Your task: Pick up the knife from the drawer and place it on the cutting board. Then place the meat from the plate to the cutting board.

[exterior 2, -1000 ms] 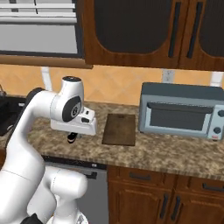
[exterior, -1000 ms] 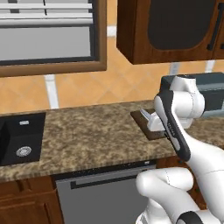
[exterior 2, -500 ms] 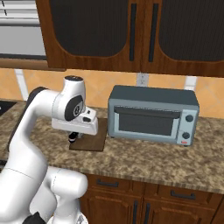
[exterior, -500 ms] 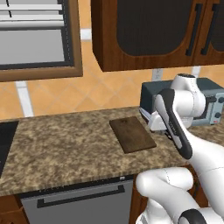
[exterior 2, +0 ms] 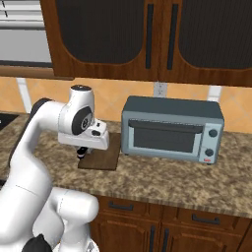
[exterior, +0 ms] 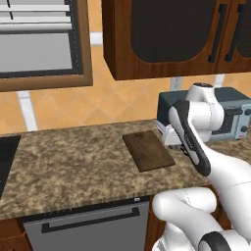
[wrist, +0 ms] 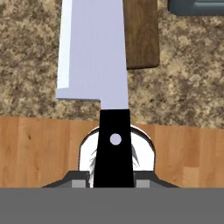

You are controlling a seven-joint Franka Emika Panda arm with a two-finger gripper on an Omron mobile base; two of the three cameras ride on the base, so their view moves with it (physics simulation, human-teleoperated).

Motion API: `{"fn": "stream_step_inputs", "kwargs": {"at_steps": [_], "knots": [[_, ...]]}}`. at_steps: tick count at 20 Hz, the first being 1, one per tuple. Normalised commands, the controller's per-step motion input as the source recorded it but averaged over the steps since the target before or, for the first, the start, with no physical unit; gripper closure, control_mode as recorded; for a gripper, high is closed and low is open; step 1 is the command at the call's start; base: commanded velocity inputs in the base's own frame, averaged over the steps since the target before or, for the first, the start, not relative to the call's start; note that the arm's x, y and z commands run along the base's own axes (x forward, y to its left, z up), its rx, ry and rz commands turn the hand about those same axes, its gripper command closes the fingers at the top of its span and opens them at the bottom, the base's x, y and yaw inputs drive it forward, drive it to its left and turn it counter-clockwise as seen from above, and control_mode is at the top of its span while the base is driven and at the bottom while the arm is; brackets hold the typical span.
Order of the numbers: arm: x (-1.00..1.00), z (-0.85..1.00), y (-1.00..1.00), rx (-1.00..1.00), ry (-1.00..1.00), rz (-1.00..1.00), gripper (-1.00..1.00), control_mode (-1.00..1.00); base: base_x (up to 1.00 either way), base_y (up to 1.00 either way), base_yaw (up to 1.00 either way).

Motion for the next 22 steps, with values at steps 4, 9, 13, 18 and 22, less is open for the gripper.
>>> {"fn": "stream_step_inputs", "kwargs": {"at_steps": [4,9,13,18,22], "knots": [[1.0,-0.02,0.52,-0.06,0.18,0.0,1.0,-1.0,0.0,0.0,0.0],[0.97,-0.45,0.08,0.0,0.04,0.0,1.0,-1.0,0.0,0.0,0.0],[0.72,-0.95,-0.02,0.0,0.0,0.0,1.0,-1.0,0.0,0.0,0.0],[0.53,-0.81,-0.01,0.0,0.0,0.0,1.0,-1.0,0.0,0.0,0.0],[0.74,-0.43,-0.02,0.0,0.0,0.0,1.0,-1.0,0.0,0.0,0.0]]}}
